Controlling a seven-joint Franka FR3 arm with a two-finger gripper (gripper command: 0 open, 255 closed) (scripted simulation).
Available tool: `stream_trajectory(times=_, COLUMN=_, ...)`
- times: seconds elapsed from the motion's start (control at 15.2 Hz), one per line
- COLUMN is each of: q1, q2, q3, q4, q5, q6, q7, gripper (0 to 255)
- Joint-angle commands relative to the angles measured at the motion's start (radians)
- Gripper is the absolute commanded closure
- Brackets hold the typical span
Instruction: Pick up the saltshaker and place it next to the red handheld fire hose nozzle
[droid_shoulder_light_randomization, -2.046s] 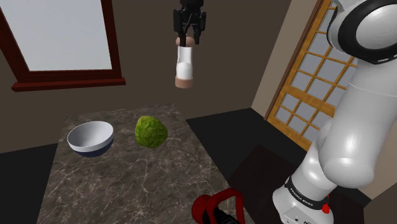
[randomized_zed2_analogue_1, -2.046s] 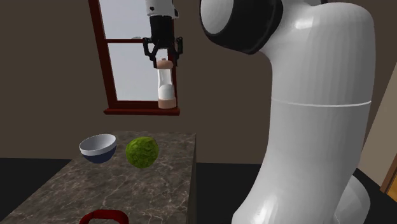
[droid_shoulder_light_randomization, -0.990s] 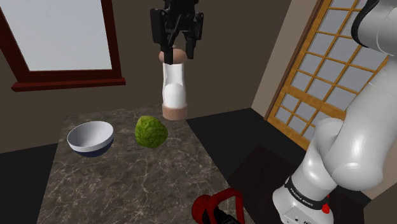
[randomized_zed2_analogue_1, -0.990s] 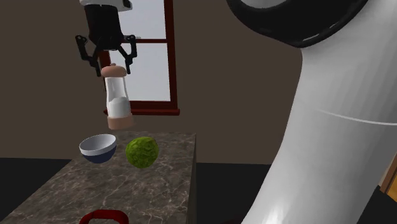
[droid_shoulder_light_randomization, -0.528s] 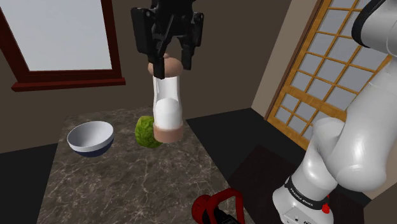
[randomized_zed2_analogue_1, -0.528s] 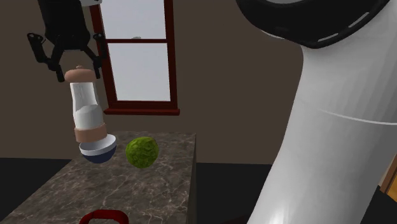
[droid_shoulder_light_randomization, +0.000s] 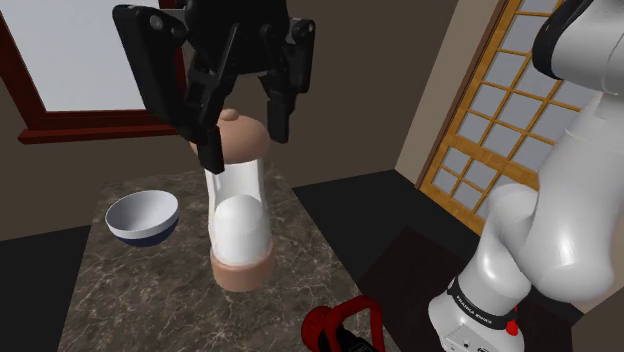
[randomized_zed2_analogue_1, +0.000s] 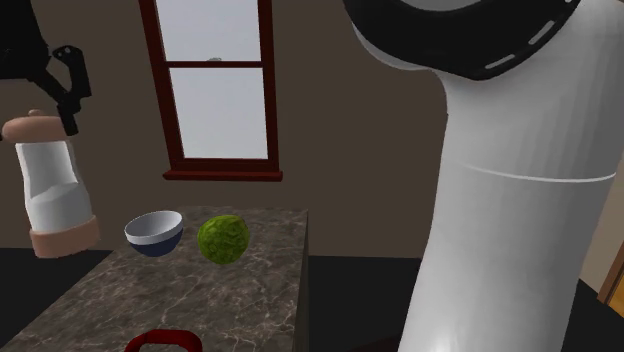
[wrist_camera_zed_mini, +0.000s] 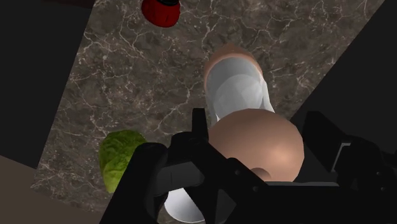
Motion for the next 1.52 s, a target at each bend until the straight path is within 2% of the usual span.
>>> stream_trajectory(times=0.0, q1=0.034, q2=0.038, q3=0.029, q4=0.037, q5=-0.016, q6=-0.002, q7=0.061, gripper=255)
stream_trajectory(times=0.33, q1=0.137, q2=0.159, q3=0.093, q4=0.175, q5=-0.077, q6=-0.034, q7=0.209, gripper=255)
stream_trajectory(times=0.46, q1=0.201, q2=0.231, q3=0.116, q4=0.265, q5=-0.118, q6=-0.06, q7=0.276, gripper=255)
stream_trajectory(times=0.92, q1=0.163, q2=0.163, q3=0.107, q4=0.078, q5=-0.079, q6=0.067, q7=0.255, gripper=255)
stream_trajectory(times=1.45, q1=0.141, q2=0.118, q3=0.101, q4=-0.087, q5=-0.054, q6=0.193, q7=0.239, gripper=255)
